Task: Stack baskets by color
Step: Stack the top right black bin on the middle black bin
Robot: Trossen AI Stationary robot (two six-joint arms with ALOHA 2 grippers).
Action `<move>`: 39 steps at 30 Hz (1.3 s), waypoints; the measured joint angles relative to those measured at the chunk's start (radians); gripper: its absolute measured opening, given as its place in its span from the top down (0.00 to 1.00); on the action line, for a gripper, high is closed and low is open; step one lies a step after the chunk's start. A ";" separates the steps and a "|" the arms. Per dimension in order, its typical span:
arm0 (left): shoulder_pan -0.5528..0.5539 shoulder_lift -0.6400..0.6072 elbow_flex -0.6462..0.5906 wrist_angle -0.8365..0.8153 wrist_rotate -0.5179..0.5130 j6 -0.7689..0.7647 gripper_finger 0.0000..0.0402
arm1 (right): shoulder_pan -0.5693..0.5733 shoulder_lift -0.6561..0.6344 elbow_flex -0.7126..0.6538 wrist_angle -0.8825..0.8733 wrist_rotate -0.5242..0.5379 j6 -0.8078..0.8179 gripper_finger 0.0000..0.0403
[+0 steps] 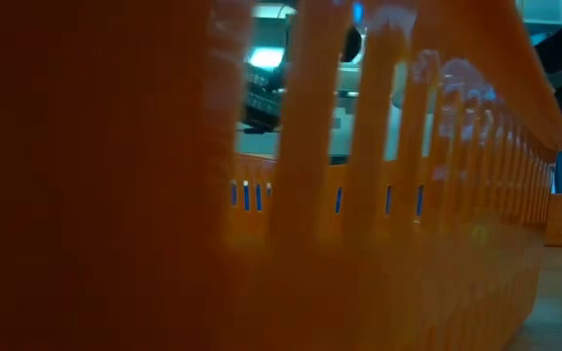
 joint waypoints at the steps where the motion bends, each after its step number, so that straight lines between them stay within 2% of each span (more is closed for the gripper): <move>1: -0.017 -0.004 0.039 -0.019 0.017 -0.010 0.84 | 0.000 0.000 0.000 0.024 -0.017 -0.030 0.99; 4: -0.069 -0.037 0.119 -0.009 0.047 0.006 0.84 | -0.002 0.000 0.000 0.078 -0.076 -0.150 0.99; 11: -0.186 -0.092 0.284 -0.013 0.042 -0.126 0.84 | -0.001 0.009 0.000 0.159 -0.125 -0.365 0.99; 13: -0.219 -0.108 0.316 -0.013 0.039 -0.171 0.84 | -0.002 0.022 0.000 0.191 -0.169 -0.409 0.99; 17: -0.272 -0.133 0.346 -0.013 -0.003 -0.249 0.84 | -0.007 0.069 0.000 0.264 -0.266 -0.482 0.99; 25: -0.327 -0.149 0.354 -0.013 -0.084 -0.312 0.84 | -0.019 0.219 0.010 0.482 -0.278 -0.567 0.99; 31: -0.327 -0.149 0.354 -0.013 -0.084 -0.330 0.84 | -0.040 0.390 0.168 0.478 -0.277 -0.589 0.99; 39: -0.327 -0.149 0.354 -0.013 -0.090 -0.329 0.84 | -0.041 0.597 0.461 0.262 -0.276 -0.684 0.99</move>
